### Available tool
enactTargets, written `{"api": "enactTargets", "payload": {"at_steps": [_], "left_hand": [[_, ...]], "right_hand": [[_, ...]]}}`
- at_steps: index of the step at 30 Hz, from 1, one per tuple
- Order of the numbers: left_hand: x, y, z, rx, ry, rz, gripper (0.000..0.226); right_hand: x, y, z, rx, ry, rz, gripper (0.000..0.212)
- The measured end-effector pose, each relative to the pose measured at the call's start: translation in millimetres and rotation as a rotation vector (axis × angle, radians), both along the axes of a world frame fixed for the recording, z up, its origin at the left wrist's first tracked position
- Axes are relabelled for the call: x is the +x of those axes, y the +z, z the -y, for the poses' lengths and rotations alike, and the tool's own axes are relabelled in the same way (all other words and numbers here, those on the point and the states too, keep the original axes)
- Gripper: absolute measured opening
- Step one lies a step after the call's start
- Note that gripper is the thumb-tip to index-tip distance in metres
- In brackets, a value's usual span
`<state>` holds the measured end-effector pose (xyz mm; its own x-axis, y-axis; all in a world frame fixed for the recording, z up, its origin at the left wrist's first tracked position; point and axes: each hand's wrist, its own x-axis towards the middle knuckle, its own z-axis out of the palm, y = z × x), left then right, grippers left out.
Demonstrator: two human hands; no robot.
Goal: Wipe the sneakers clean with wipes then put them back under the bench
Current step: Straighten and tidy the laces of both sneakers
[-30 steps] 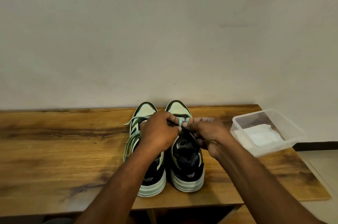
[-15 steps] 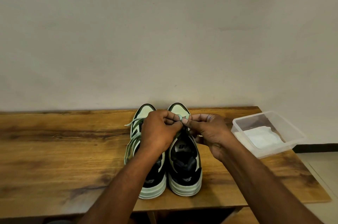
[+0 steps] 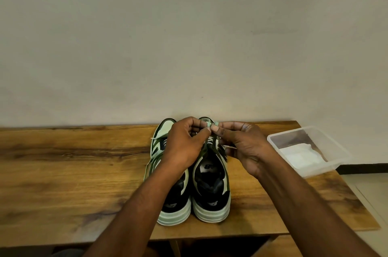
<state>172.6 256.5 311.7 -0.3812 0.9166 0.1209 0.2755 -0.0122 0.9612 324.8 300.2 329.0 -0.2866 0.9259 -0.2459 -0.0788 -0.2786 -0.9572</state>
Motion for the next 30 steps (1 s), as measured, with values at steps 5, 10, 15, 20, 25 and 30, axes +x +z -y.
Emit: {"api": "enactTargets", "payload": {"at_steps": [5,10,15,20,25,30], "left_hand": [[3.5,6.4,-0.5,0.065,-0.019,0.031,0.003],[9.2,12.1,2.3,0.062,-0.106,0.254,0.010],[9.5,16.2,3.2,0.102,-0.114,0.347,0.007],[8.5,14.8,1.0,0.094,-0.080,0.339,0.004],[6.9,20.5,-2.7,0.131,-0.059,0.360,0.004],[5.2,24.6,-5.9,0.165,-0.035,0.379,0.007]], "right_hand": [[2.6,4.6,-2.1,0.032,0.002,-0.024,0.036],[3.4,7.9,-3.3,0.041,0.006,-0.088,0.043],[3.3,11.8,-2.3,0.047,0.015,-0.128,0.038],[3.8,13.8,-2.8,0.056,0.014,-0.140,0.033],[2.5,15.7,-4.6,0.069,-0.006,-0.146,0.035],[4.4,25.0,-6.6,0.175,-0.029,-0.064,0.028]]}}
